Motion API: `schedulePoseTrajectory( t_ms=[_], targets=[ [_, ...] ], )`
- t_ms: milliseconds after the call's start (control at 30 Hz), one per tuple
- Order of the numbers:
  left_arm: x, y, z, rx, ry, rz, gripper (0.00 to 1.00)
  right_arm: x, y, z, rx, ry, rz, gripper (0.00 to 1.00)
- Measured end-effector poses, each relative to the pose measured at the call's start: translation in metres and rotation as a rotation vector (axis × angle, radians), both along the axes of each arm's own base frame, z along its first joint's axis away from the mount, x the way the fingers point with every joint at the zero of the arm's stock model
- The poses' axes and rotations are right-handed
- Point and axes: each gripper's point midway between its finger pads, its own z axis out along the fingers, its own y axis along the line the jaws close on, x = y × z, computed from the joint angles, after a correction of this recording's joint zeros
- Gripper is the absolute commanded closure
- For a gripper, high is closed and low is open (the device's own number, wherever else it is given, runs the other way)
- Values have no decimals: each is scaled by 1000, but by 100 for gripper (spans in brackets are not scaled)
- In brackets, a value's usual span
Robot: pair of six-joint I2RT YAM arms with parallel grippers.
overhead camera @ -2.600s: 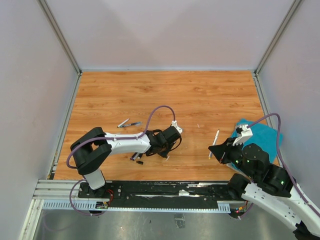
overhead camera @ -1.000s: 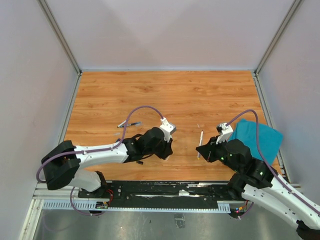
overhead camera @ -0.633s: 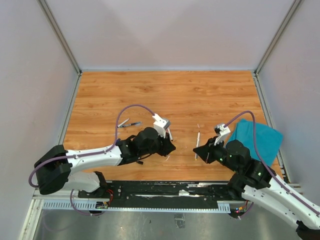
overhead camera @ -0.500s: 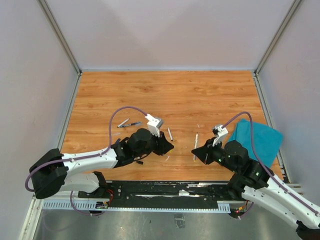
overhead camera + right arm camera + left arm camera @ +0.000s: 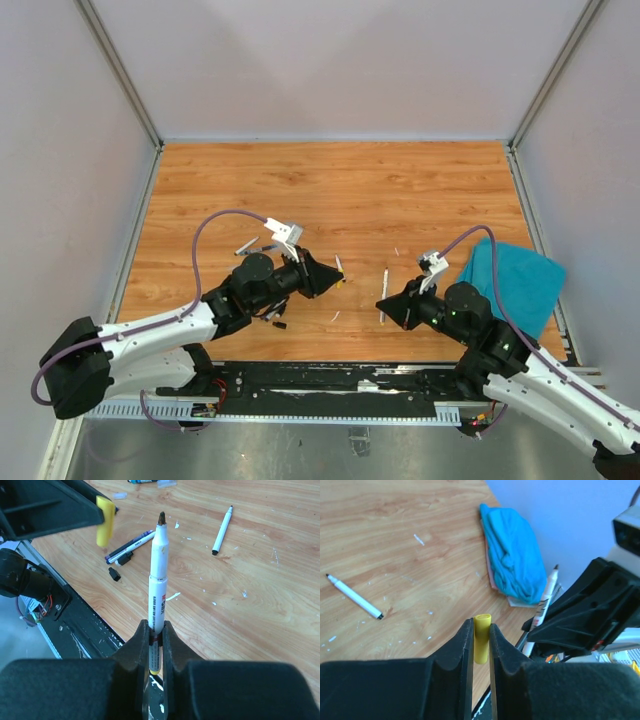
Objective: Insert the pens into the pen caps
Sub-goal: Insert the pen cap onto the pen.
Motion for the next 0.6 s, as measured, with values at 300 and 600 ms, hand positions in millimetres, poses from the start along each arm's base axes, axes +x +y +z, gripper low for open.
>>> schedulePoseTrajectory(
  t_ms=[300, 600],
  targets=[
    [4, 9, 30, -66, -63, 48, 100, 0, 11, -9, -3, 23, 37, 99],
    [5, 15, 45, -109, -90, 72, 99, -8, 34, -30, 30, 102, 109, 99]
  ],
)
